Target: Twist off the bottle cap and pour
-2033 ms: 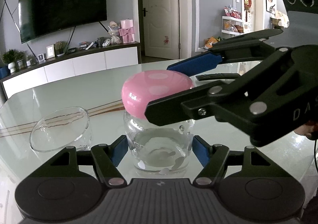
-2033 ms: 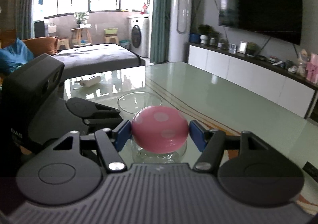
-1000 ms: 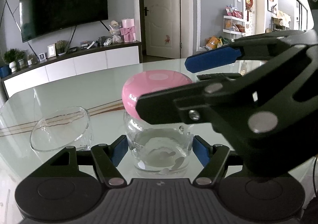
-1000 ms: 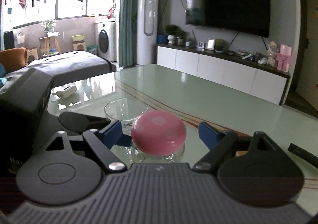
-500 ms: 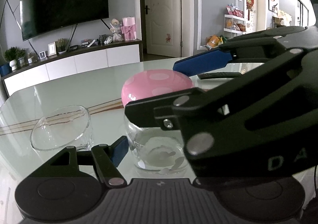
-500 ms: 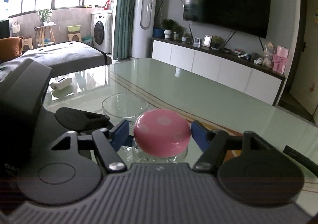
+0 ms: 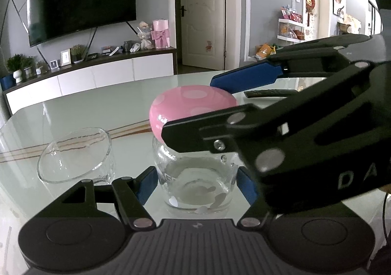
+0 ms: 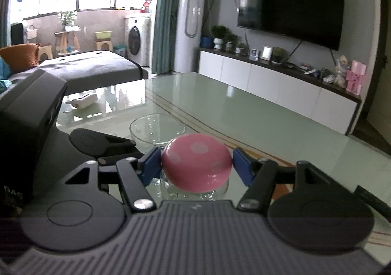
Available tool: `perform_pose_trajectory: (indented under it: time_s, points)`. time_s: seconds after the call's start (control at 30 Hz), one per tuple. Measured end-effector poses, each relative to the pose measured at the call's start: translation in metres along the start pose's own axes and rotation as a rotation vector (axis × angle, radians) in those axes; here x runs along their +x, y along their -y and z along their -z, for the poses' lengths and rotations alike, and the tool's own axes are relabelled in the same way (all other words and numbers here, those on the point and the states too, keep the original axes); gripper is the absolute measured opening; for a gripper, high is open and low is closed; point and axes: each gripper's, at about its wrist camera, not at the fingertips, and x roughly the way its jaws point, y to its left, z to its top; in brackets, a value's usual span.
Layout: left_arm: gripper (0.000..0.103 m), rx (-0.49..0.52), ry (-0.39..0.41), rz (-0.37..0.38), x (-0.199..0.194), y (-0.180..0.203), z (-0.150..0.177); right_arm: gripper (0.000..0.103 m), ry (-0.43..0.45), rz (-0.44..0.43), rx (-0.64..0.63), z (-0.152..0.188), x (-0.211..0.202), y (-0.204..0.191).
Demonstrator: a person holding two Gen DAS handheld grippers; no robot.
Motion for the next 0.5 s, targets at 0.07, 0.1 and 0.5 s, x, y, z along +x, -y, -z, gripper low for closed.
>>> perform_pose_trajectory:
  time_s: [0.07,0.1,0.5]
  points:
    - [0.074,0.0,-0.001,-0.002,0.0,0.0,0.0,0.065,0.007,-0.035,-0.001,0.001,-0.002,0.006]
    - [0.074,0.001,-0.001,-0.003,0.0,0.001,0.0,0.065,0.01,-0.053,-0.001,0.001,-0.002,0.009]
    - [0.074,0.007,0.0,-0.006,0.0,0.004,-0.001,0.065,0.025,-0.165,-0.036,-0.003,-0.005,0.025]
